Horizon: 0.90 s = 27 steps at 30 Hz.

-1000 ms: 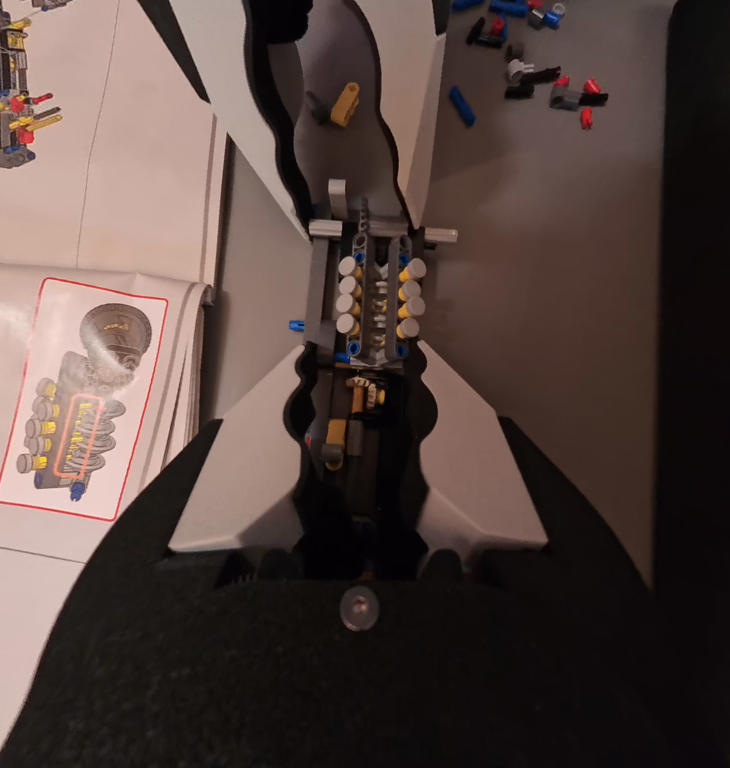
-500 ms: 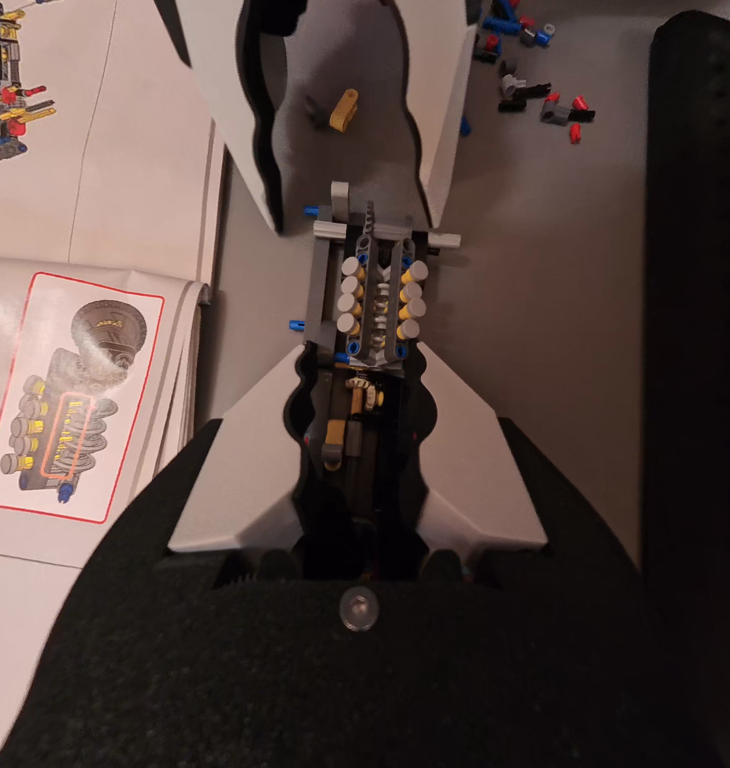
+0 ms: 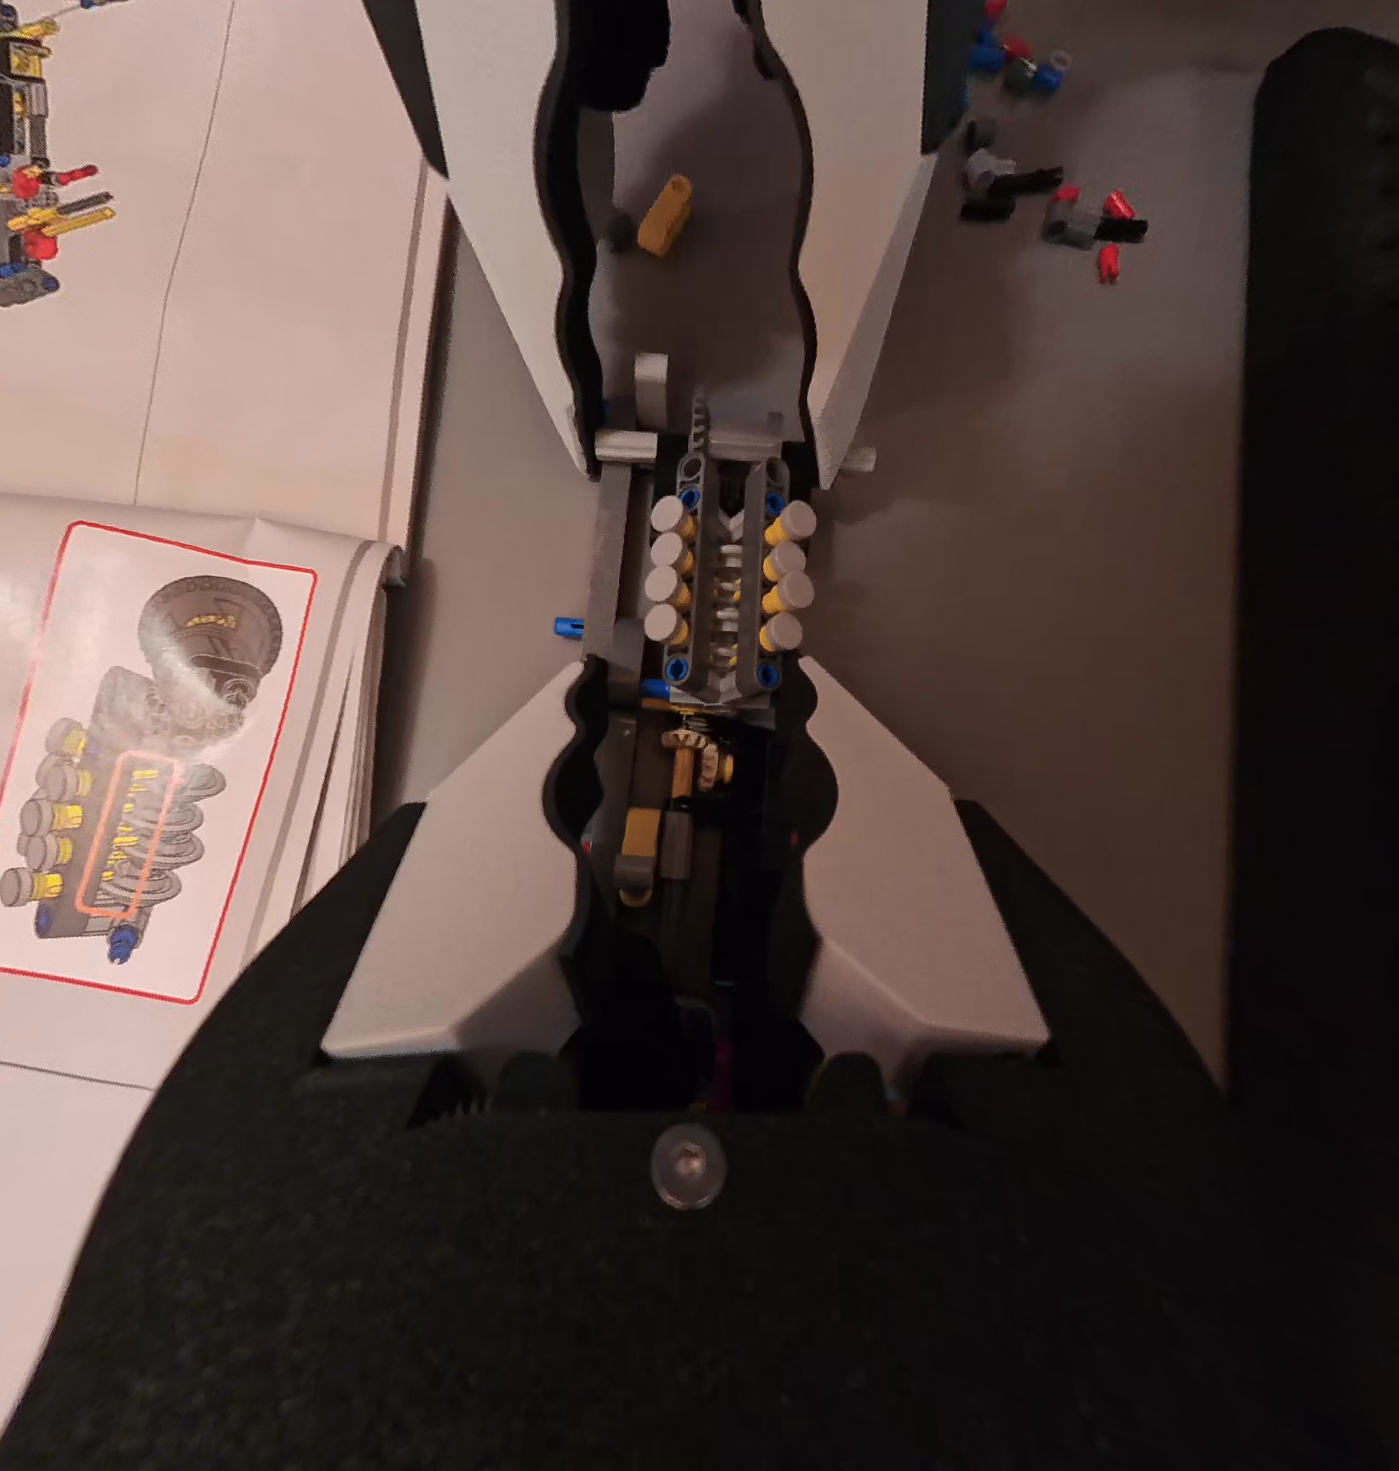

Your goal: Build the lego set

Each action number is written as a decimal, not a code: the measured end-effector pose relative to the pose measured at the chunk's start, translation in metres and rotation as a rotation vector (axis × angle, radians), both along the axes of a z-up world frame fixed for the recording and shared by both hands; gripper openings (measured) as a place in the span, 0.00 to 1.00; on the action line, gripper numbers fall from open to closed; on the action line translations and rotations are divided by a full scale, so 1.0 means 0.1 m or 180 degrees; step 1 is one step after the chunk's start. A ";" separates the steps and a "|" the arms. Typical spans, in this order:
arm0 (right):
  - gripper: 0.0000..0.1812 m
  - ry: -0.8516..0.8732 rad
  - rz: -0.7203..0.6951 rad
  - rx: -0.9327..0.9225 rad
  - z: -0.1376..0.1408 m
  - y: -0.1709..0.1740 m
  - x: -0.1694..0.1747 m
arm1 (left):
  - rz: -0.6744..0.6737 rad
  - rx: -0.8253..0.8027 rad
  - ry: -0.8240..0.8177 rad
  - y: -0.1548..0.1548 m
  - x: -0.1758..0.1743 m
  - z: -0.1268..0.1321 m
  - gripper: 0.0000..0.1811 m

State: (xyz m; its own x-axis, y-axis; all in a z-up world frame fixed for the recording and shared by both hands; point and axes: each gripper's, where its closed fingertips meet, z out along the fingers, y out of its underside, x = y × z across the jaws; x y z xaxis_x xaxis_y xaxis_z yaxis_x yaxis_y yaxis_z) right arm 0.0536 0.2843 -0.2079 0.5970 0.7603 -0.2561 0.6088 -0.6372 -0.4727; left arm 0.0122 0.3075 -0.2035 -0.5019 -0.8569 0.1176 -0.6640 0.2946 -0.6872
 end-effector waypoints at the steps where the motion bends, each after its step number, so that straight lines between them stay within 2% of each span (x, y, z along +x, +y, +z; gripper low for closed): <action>1: 0.32 -0.0003 0.0048 -0.0009 0.00 0.00 0.00 | 0.0006 -0.0027 0.0013 0.00 0.00 0.00 0.23; 10: 0.32 -0.0193 0.0115 0.0102 -0.02 0.00 0.01 | 0.0007 0.0022 -0.0010 0.00 0.01 -0.02 0.22; 20: 0.32 0.0063 -0.0065 0.0176 -0.02 0.00 0.01 | -0.0010 0.0044 -0.0011 -0.01 0.01 -0.02 0.23; 27: 0.33 -0.0234 0.0081 0.0023 -0.02 -0.02 -0.01 | -0.0053 0.0080 -0.0057 -0.02 0.01 -0.02 0.22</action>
State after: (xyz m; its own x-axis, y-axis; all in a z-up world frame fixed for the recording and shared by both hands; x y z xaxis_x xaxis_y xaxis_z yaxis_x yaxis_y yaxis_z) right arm 0.0530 0.2827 -0.2097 0.5944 0.7772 -0.2065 0.6580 -0.6177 -0.4306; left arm 0.0129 0.3059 -0.2050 -0.5179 -0.8510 0.0871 -0.6466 0.3228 -0.6912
